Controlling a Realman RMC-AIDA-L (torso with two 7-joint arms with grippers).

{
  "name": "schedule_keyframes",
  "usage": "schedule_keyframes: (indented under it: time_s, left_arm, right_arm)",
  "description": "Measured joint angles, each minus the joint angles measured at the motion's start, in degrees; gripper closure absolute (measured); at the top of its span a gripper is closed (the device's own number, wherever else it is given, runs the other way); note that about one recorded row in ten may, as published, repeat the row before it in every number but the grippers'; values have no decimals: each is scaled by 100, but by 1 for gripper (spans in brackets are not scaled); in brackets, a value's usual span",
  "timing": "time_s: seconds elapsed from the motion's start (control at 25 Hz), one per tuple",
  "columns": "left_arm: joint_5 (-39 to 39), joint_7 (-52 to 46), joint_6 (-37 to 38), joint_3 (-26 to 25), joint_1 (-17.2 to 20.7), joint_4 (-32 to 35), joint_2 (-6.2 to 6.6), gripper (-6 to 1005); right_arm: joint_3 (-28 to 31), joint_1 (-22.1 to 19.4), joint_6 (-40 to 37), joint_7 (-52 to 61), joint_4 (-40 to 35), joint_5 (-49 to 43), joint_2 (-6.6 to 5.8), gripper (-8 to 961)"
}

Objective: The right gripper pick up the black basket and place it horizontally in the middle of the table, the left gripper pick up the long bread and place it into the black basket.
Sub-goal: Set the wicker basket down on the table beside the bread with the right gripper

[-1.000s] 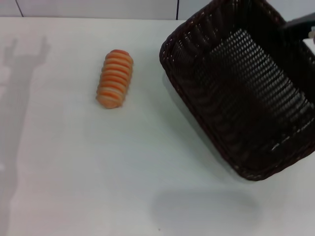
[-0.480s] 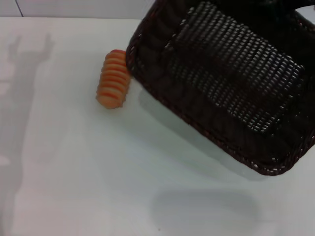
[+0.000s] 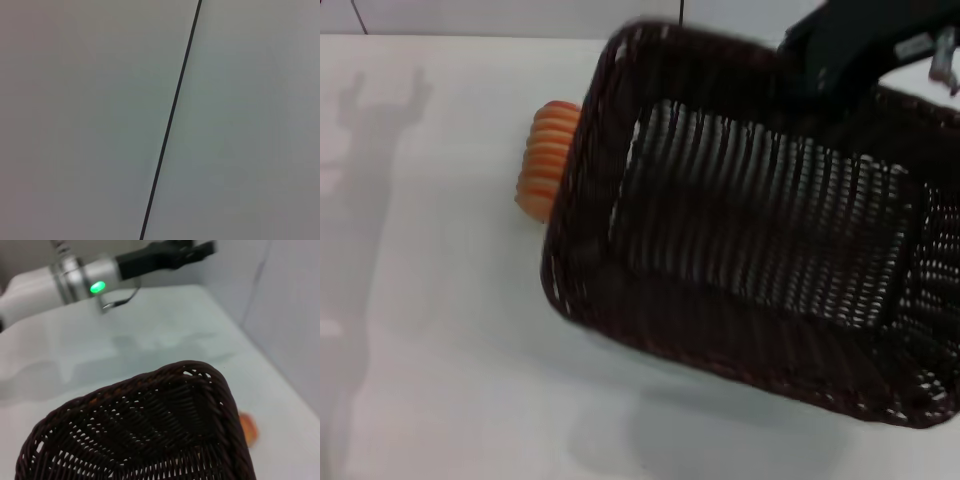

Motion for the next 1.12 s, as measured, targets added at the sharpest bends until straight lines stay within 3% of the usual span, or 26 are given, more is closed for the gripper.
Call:
schedule_keyframes:
  time_s: [0.56, 1.12]
  left_arm:
    - [-71, 27, 44, 0, 1, 0, 3, 211]
    - [-70, -30, 178, 35, 18, 0, -3, 214]
  right_arm:
    - [-976, 448, 155, -360, -1043, -136, -65, 778]
    - [-1183, 910, -12, -341, -1676, -639, 23, 751]
